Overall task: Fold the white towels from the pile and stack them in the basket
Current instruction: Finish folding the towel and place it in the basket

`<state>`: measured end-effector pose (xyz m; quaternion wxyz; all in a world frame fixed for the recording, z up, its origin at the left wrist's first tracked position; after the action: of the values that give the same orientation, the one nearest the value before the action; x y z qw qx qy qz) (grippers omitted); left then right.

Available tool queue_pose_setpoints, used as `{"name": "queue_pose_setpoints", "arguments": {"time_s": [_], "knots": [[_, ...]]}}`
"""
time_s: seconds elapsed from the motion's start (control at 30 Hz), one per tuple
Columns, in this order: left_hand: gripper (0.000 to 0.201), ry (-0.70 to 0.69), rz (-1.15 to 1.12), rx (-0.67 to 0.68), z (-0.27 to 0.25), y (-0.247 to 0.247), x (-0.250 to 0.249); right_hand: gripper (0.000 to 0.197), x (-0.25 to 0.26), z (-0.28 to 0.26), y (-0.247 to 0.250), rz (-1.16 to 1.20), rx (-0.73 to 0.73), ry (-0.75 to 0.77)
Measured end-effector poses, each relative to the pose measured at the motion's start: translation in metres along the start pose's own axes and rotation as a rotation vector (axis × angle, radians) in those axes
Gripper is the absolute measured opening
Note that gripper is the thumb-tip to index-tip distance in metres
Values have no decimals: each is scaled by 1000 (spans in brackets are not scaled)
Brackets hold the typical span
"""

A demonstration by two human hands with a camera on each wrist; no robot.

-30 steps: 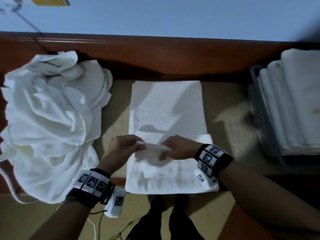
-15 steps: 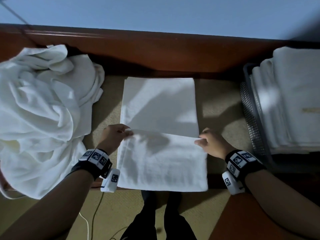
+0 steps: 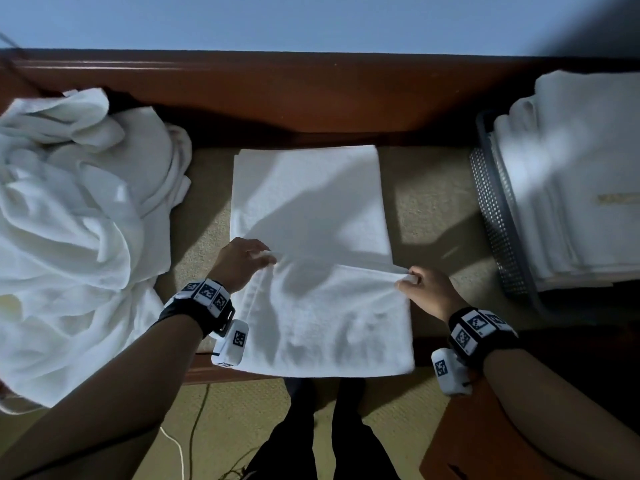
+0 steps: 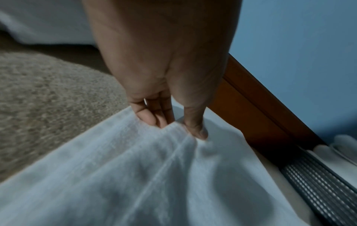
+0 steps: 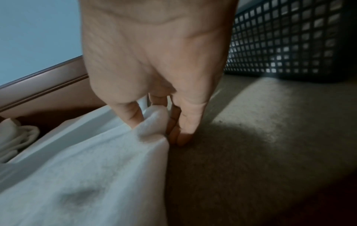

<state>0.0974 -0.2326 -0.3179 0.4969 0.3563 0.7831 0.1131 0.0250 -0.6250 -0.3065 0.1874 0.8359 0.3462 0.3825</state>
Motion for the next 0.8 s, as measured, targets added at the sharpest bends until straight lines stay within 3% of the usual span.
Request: {"name": "queue_pose_setpoints", "arguments": {"time_s": [0.1,0.2,0.33,0.47,0.57,0.63,0.7,0.8], "knots": [[12,10,59,18,3,-4,-1,13,-4,4,-4,66,-44,-38],[22,9,-38,6,-2,3,5,19,-3,3,-7,156,-119,-67],[21,27,-337,-113,-34,12,12,21,5,6,-11,295,-136,-4],[24,77,-322,-248,-42,24,38,15,27,31,-12,289,-151,86],[28,175,-261,-276,-32,26,53,36,40,56,-18,267,-215,65],[41,229,-285,-235,-29,18,57,43,41,63,-23,231,-227,-29],[56,263,-325,-216,-39,13,60,37,42,50,-21,181,-218,-67],[72,298,-423,-160,-69,4,69,51,24,16,-27,165,-48,-129]]}}
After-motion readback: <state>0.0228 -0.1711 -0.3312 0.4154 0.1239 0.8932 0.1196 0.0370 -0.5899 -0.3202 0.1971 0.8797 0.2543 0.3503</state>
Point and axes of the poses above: each hand's wrist, its own z-axis towards the middle knuckle, its own y-axis out of the back of the hand, x = y × z, the point moved 3 cm from there along z, towards the middle knuckle, and after that the axes turned 5 degrees about x, right-handed, at the moved point
